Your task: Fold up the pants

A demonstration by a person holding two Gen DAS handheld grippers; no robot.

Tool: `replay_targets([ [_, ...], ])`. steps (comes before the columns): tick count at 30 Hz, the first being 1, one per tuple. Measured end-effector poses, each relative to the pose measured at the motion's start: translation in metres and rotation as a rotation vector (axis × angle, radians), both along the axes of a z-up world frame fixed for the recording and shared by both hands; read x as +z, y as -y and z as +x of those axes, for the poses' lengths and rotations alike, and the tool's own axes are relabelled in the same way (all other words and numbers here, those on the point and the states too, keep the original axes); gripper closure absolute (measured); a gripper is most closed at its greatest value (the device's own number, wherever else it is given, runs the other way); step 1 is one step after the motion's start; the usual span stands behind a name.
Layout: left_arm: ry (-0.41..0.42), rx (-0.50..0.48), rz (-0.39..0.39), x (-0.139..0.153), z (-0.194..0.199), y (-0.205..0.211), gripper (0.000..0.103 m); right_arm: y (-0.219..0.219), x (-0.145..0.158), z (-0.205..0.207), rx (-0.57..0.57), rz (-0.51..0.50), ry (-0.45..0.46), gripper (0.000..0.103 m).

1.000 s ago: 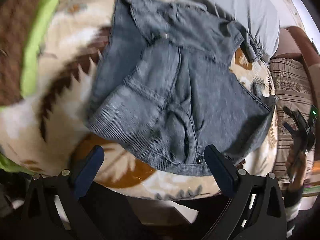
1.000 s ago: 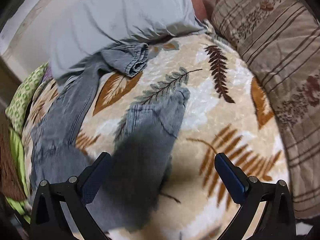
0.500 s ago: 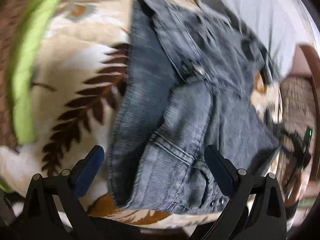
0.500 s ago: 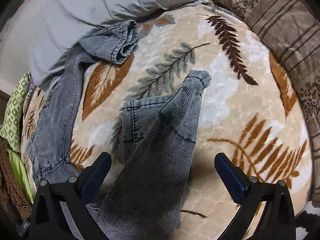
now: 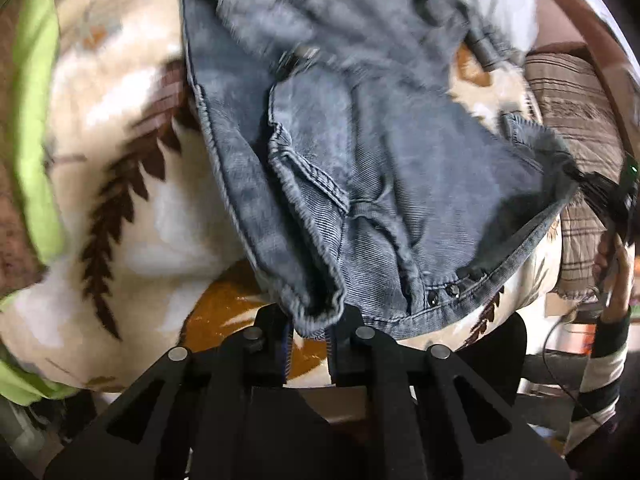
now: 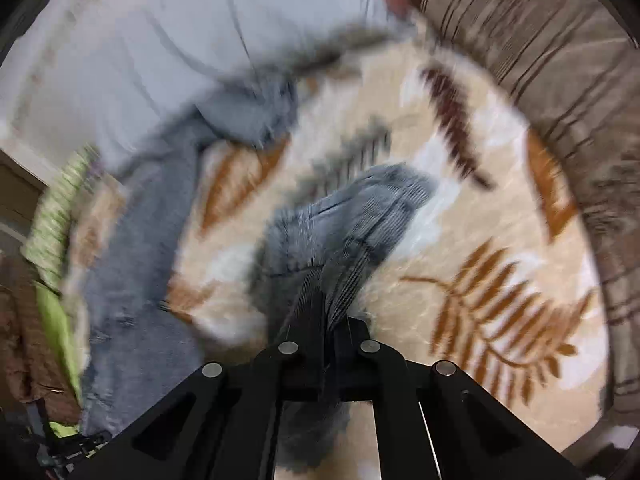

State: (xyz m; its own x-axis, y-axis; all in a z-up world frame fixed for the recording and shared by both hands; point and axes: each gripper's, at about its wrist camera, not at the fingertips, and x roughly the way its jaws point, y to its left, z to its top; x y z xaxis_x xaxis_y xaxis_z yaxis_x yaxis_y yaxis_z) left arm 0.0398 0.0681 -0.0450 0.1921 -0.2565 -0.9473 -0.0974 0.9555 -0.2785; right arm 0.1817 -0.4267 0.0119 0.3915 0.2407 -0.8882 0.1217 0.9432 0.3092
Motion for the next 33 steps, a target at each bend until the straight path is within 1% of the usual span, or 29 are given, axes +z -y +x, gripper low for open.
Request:
replay_targets([
  [1, 0.015, -0.008, 0.013, 0.003, -0.003, 0.001, 0.092, 0.014, 0.013, -0.021, -0.017, 0.016, 0.045, 0.101],
  [2, 0.014, -0.01, 0.034, 0.003, -0.007, 0.003, 0.093, 0.02, 0.017, -0.032, -0.026, 0.011, 0.054, 0.101],
  [4, -0.007, -0.013, 0.061, -0.006, -0.01, 0.008, 0.096, 0.042, 0.016, -0.067, -0.061, 0.028, 0.058, 0.101],
  [5, -0.021, -0.01, 0.069, -0.011, -0.012, 0.007, 0.098, 0.054, 0.009, -0.085, -0.086, 0.04, 0.047, 0.101],
  [6, -0.037, -0.003, 0.076, -0.018, -0.015, 0.005, 0.099, 0.062, 0.004, -0.094, -0.102, 0.049, 0.038, 0.101],
  [8, -0.068, 0.033, 0.065, -0.035, -0.021, -0.002, 0.099, 0.087, -0.025, -0.123, -0.179, 0.109, -0.016, 0.101],
  [9, -0.087, 0.051, 0.057, -0.041, -0.023, -0.005, 0.099, 0.092, -0.035, -0.129, -0.2, 0.13, -0.035, 0.101],
  [11, -0.117, 0.079, 0.044, -0.054, -0.027, -0.01, 0.099, 0.105, -0.066, -0.145, -0.25, 0.174, -0.1, 0.099],
  [12, -0.109, 0.084, 0.033, -0.054, -0.029, -0.011, 0.099, 0.108, -0.077, -0.149, -0.256, 0.182, -0.123, 0.097],
  [13, -0.1, 0.081, 0.031, -0.05, -0.031, -0.011, 0.099, 0.111, -0.083, -0.155, -0.259, 0.188, -0.139, 0.091],
  [14, -0.082, 0.07, 0.035, -0.043, -0.034, -0.011, 0.099, 0.114, -0.082, -0.159, -0.264, 0.197, -0.139, 0.087],
  [15, -0.039, 0.053, 0.044, -0.031, -0.035, -0.01, 0.099, 0.119, -0.077, -0.164, -0.269, 0.213, -0.125, 0.084],
  [16, 0.009, 0.041, 0.061, -0.019, -0.036, -0.011, 0.097, 0.124, -0.067, -0.167, -0.271, 0.199, -0.102, 0.08],
  [17, 0.061, 0.026, 0.083, -0.005, -0.034, -0.011, 0.089, 0.129, -0.057, -0.168, -0.273, 0.164, -0.076, 0.08],
  [18, 0.087, 0.015, 0.086, 0.003, -0.029, -0.011, 0.08, 0.138, -0.039, -0.169, -0.279, 0.087, -0.024, 0.079],
  [19, 0.115, 0.012, 0.078, 0.011, -0.021, -0.013, 0.054, 0.144, -0.029, -0.166, -0.282, 0.047, 0.009, 0.073],
  [20, 0.134, 0.021, 0.072, 0.015, -0.012, -0.017, 0.032, 0.152, -0.017, -0.157, -0.284, 0.006, 0.047, 0.059],
  [21, 0.168, 0.036, 0.061, 0.018, 0.001, -0.018, 0.028, 0.155, -0.013, -0.151, -0.284, -0.006, 0.06, 0.054],
  [22, 0.175, 0.043, 0.053, 0.018, 0.014, -0.019, 0.028, 0.159, -0.007, -0.136, -0.281, -0.015, 0.088, 0.047],
  [23, 0.168, 0.048, 0.041, 0.015, 0.024, -0.019, 0.028, 0.162, -0.007, -0.125, -0.265, -0.01, 0.098, 0.044],
  [25, 0.113, 0.082, -0.014, 0.002, 0.047, -0.021, 0.028, 0.156, -0.017, -0.086, -0.213, 0.007, 0.083, 0.044],
  [26, 0.087, 0.1, -0.038, -0.003, 0.058, -0.018, 0.028, 0.151, -0.026, -0.066, -0.185, -0.003, 0.059, 0.044],
  [27, 0.07, 0.108, -0.056, -0.009, 0.065, -0.017, 0.028, 0.146, -0.032, -0.056, -0.171, -0.014, 0.045, 0.044],
  [29, 0.056, 0.104, -0.049, -0.016, 0.072, -0.011, 0.028, 0.134, -0.05, -0.027, -0.128, -0.072, 0.0, 0.044],
  [31, 0.04, 0.089, -0.028, -0.023, 0.076, -0.002, 0.028, 0.119, -0.064, -0.01, -0.1, -0.123, -0.03, 0.044],
  [32, 0.034, 0.084, -0.032, -0.025, 0.074, 0.001, 0.028, 0.116, -0.068, -0.005, -0.086, -0.147, -0.045, 0.044],
  [33, 0.03, 0.076, -0.041, -0.028, 0.075, 0.005, 0.029, 0.111, -0.074, -0.001, -0.058, -0.166, -0.056, 0.047],
])
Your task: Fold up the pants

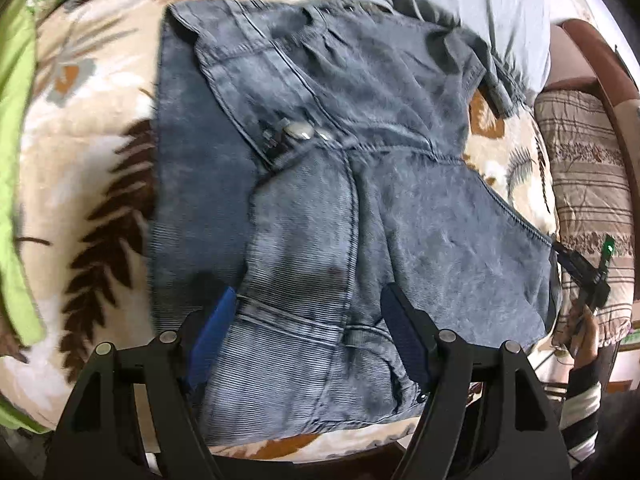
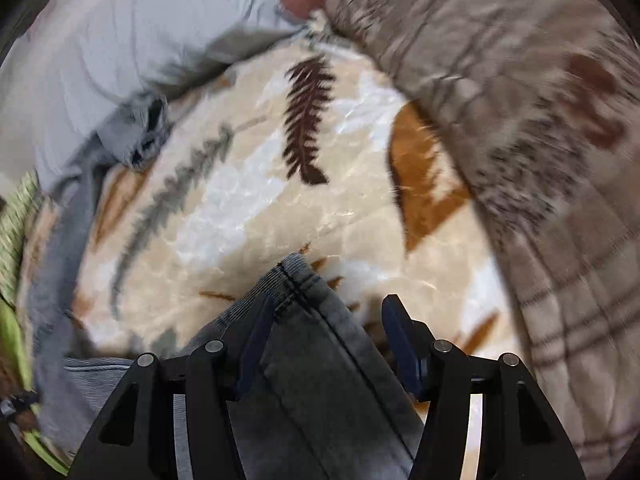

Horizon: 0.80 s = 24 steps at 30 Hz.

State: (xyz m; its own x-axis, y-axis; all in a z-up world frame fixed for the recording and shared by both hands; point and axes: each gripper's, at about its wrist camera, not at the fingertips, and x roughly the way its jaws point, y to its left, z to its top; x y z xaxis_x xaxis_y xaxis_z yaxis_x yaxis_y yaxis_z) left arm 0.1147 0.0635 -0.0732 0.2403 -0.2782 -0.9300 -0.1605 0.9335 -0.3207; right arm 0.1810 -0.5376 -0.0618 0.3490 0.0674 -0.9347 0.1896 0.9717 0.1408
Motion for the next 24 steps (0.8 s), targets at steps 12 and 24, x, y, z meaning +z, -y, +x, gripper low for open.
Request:
replay_targets([
  [12, -0.033, -0.043, 0.144, -0.014, 0.008, 0.034, 0.083, 0.032, 0.012, 0.0, -0.033, -0.085, 0.072, 0.093],
  [24, 0.071, 0.019, -0.033, 0.028, -0.057, -0.016, 0.042, 0.066, 0.031, -0.093, -0.118, 0.058, 0.074, 0.043],
])
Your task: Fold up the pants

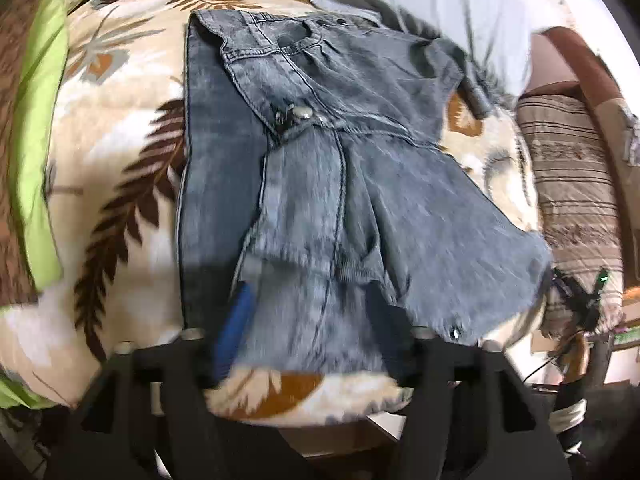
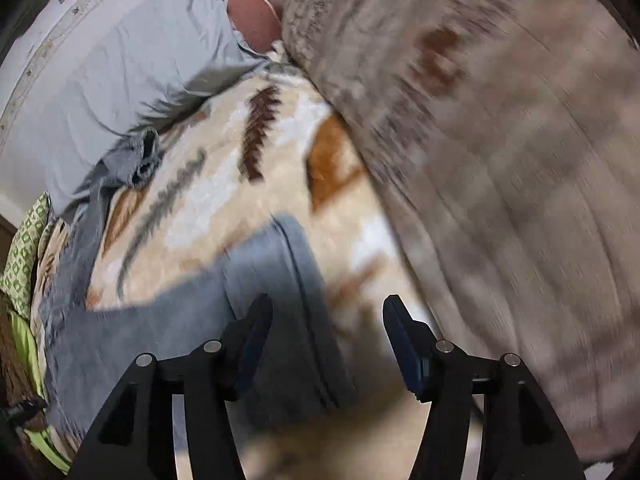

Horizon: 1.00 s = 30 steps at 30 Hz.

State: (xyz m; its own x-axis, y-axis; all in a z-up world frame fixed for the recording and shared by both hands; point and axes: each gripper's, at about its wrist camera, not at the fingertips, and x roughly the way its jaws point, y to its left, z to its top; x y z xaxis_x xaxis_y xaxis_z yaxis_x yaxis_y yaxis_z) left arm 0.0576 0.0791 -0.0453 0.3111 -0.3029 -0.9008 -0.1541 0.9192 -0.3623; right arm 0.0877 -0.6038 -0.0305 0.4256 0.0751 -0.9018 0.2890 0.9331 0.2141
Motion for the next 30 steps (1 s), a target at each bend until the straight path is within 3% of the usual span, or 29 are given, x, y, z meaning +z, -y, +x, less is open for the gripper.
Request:
replay_targets([
  [4, -0.033, -0.006, -0.029, -0.015, -0.009, 0.01, 0.042, 0.0, -0.02, -0.018, -0.029, 0.025, -0.028, 0.044],
  [5, -0.05, -0.001, -0.041, -0.019, -0.007, 0.012, 0.042, -0.003, -0.023, -0.016, -0.036, 0.027, -0.022, 0.05],
  [6, -0.068, 0.01, -0.058, -0.022, -0.007, 0.012, 0.042, -0.006, -0.022, -0.017, -0.037, 0.014, 0.002, 0.064],
  [7, -0.069, 0.021, -0.07, -0.022, -0.009, 0.013, 0.043, -0.01, -0.019, -0.016, -0.014, 0.037, 0.029, 0.09],
  [8, -0.063, 0.024, -0.07, -0.019, -0.012, 0.014, 0.043, -0.012, -0.017, -0.013, -0.002, 0.059, 0.023, 0.09],
  [10, -0.041, 0.025, -0.056, -0.015, -0.018, 0.016, 0.045, -0.021, 0.0, -0.014, 0.038, 0.003, 0.051, 0.091],
  [13, -0.088, 0.035, 0.004, -0.031, -0.018, 0.019, 0.054, -0.02, 0.015, -0.021, 0.034, -0.075, 0.073, 0.091],
  [14, -0.106, 0.035, 0.02, -0.038, -0.017, 0.021, 0.061, -0.016, 0.011, -0.021, 0.026, -0.075, 0.054, 0.091],
  [17, -0.096, 0.017, 0.072, -0.037, -0.016, 0.028, 0.062, -0.021, -0.021, -0.017, 0.044, -0.128, -0.055, 0.09],
  [18, -0.094, 0.003, 0.088, -0.035, -0.017, 0.03, 0.062, -0.025, -0.022, -0.017, 0.052, -0.154, -0.051, 0.089],
  [21, -0.109, -0.028, 0.098, -0.026, -0.025, 0.026, 0.063, -0.034, -0.007, -0.016, 0.053, -0.226, -0.051, 0.085],
  [24, -0.043, -0.004, 0.065, 0.001, -0.024, 0.006, 0.063, -0.034, 0.032, -0.014, 0.01, -0.227, 0.043, 0.082],
  [25, -0.019, 0.007, 0.055, 0.011, -0.018, 0.0, 0.059, -0.036, 0.044, -0.008, 0.012, -0.207, 0.078, 0.078],
  [28, 0.054, 0.089, 0.001, 0.032, 0.018, -0.021, 0.035, -0.05, 0.061, 0.028, 0.057, -0.055, 0.144, 0.07],
  [30, 0.06, 0.154, -0.052, 0.029, 0.049, -0.031, 0.033, -0.068, 0.062, 0.06, 0.096, 0.043, 0.164, 0.064],
])
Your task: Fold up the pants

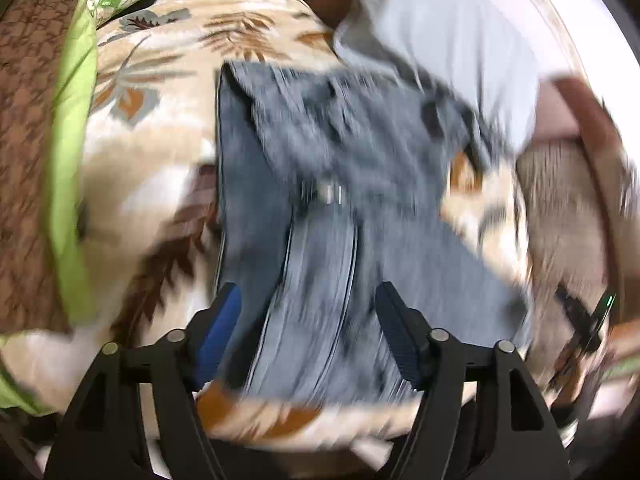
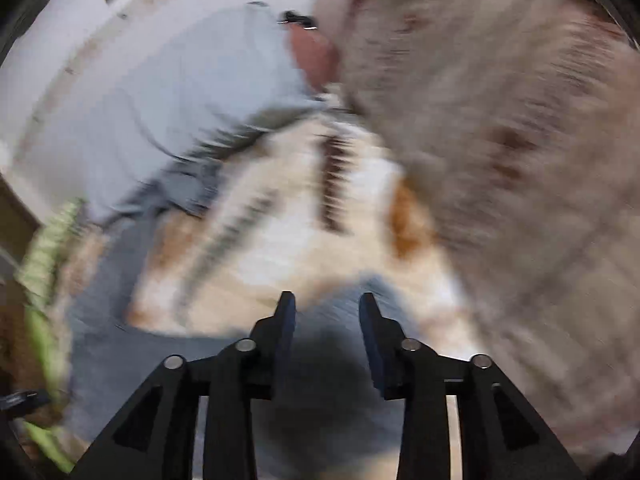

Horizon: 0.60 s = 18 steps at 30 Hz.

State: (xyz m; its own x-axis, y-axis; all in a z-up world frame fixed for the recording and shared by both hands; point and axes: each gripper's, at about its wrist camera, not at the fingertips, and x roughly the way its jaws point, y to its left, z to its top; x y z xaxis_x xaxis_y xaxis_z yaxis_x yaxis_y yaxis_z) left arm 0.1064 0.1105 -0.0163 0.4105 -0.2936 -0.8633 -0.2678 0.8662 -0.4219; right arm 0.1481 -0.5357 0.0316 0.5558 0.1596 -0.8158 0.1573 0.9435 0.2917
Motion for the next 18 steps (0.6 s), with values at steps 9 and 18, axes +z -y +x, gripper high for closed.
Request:
replay_targets([
  [9, -0.08, 0.152, -0.192, -0.052, 0.085, -0.018, 0.033, -0.115, -0.067, 0.182, 0.122, 0.248, -0.057, 0.058],
  [18, -0.095, 0.132, -0.126, -0.063, 0.114, 0.003, 0.037, -0.179, -0.128, 0.272, 0.17, 0.17, -0.118, 0.095],
])
